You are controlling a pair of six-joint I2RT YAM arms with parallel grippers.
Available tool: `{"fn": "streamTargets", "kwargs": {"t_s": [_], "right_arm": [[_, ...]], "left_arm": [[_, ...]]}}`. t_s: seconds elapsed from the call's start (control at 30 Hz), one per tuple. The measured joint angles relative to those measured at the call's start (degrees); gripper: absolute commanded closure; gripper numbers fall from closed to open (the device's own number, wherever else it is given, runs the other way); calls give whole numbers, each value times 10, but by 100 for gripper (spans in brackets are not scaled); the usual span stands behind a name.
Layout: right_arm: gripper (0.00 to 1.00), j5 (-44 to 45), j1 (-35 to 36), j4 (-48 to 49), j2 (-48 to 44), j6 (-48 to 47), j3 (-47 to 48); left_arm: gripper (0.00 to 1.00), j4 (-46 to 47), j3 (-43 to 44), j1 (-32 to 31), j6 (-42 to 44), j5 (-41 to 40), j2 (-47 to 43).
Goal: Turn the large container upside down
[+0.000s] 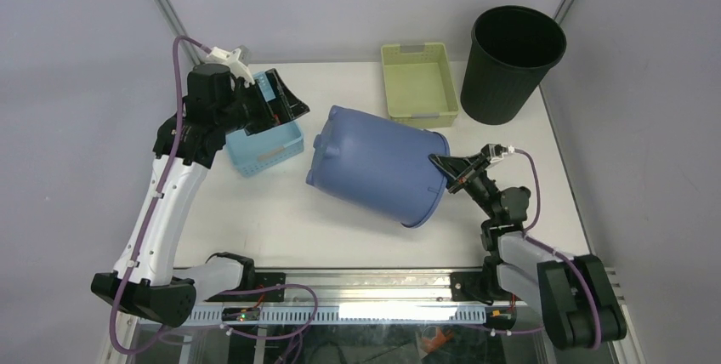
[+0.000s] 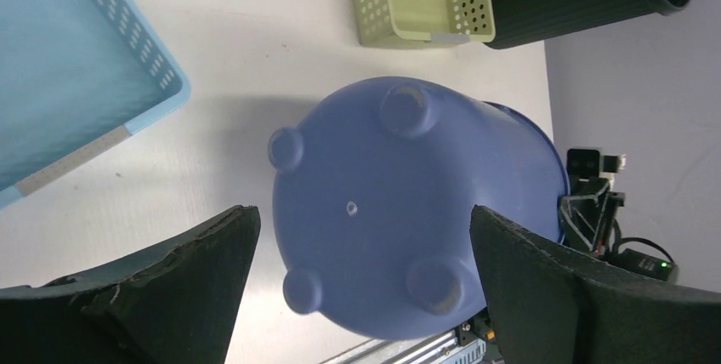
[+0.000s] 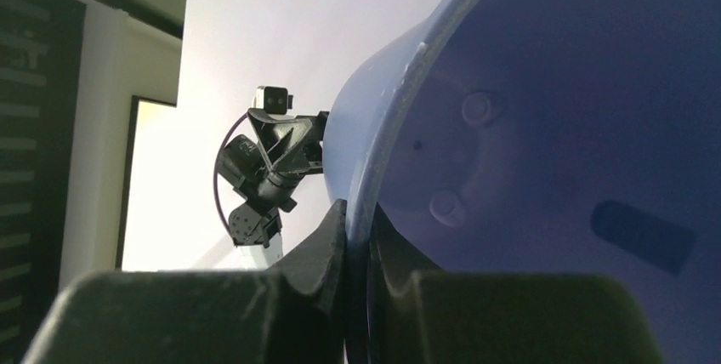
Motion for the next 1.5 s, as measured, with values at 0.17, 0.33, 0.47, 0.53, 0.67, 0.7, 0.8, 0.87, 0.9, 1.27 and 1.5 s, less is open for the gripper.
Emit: {"fn": "streamTargets", "kwargs": {"t_s": [0.17, 0.33, 0.47, 0.53, 0.67, 0.7, 0.8, 0.87, 0.9, 1.27, 1.5], "right_arm": [[100, -12, -12, 131, 94, 27, -10], [100, -11, -17, 183, 161, 38, -9], [100, -7, -22, 183, 174, 38, -7], [95, -7, -24, 183, 179, 38, -6], [93, -4, -27, 183, 191, 35, -3], [93, -3, -28, 183, 197, 35, -2], [95, 0, -30, 184, 222, 34, 2], [98, 3, -31, 188, 251, 34, 7], [98, 5, -31, 189, 266, 36, 11], [86, 1, -32, 190, 460, 74, 34], [51, -18, 2, 189, 526, -18, 33]], "left_arm": [[1, 27, -1, 0, -10, 31, 1], [1, 52, -13, 0, -20, 55, 2], [1, 61, -17, 0, -26, 64, 2], [1, 64, -18, 0, -29, 73, 3], [1, 83, -31, 0, -36, 93, 4], [1, 87, -36, 0, -38, 100, 5], [1, 93, -47, 0, -40, 116, 10], [1, 98, -55, 0, -41, 122, 14], [1, 99, -57, 0, -41, 125, 16], [1, 117, -62, 0, -41, 135, 17], [1, 118, -62, 0, -41, 134, 17]]}}
